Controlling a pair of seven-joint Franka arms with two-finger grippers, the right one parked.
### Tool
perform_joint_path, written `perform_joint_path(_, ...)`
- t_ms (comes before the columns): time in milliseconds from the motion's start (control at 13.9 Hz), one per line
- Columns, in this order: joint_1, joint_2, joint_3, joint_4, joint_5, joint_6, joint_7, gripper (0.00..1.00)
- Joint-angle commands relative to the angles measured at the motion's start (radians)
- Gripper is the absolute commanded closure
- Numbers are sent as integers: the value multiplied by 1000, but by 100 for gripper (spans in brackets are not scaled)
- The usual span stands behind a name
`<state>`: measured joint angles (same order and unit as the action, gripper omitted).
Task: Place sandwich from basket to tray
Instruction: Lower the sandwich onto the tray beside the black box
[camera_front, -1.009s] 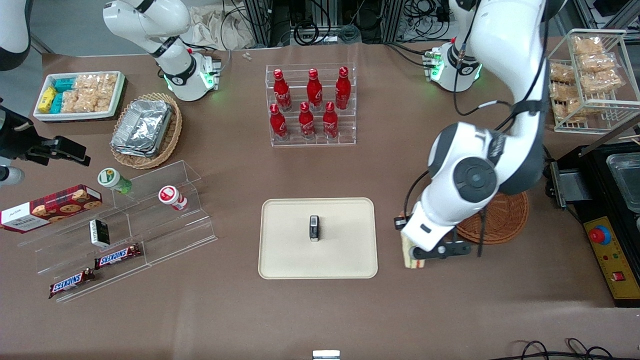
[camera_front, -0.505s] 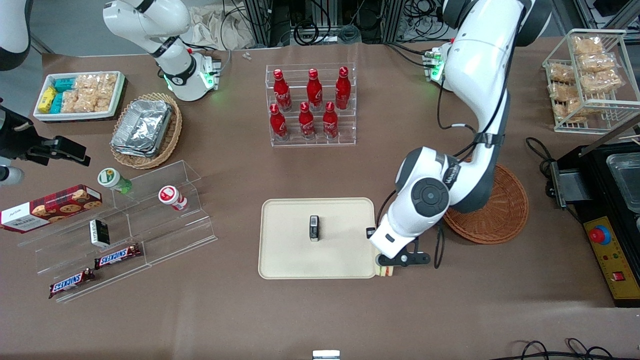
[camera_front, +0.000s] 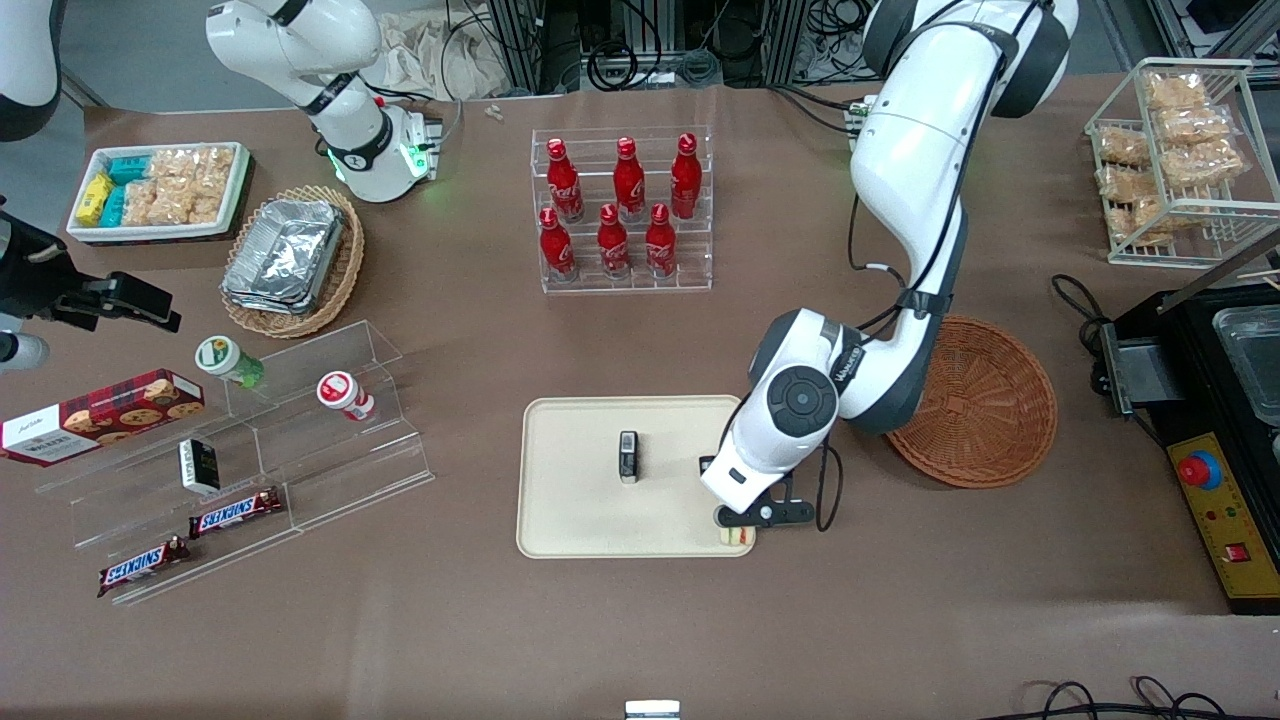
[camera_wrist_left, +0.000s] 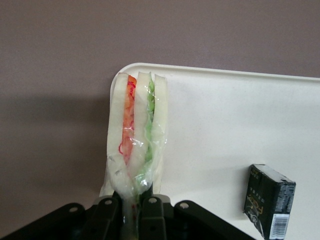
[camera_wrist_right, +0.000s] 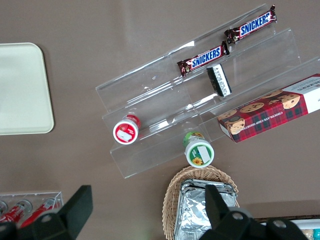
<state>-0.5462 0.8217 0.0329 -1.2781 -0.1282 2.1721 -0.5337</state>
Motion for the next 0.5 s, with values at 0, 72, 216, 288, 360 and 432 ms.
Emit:
perform_joint_path(0, -9, 19, 7, 30, -11, -3, -34, 100)
perform_joint_path(72, -14, 16, 7, 26, -13, -3, -35, 100)
perform_joint_path(216, -32, 20, 7, 23, -13, -3, -57, 100)
perform_joint_path(288, -34, 22, 7, 7, -11, -3, -71, 100)
perform_joint_path(360, -40, 20, 7, -3, -10, -3, -78, 100)
perform_joint_path(432, -40, 19, 7, -7, -10, -3, -74, 100)
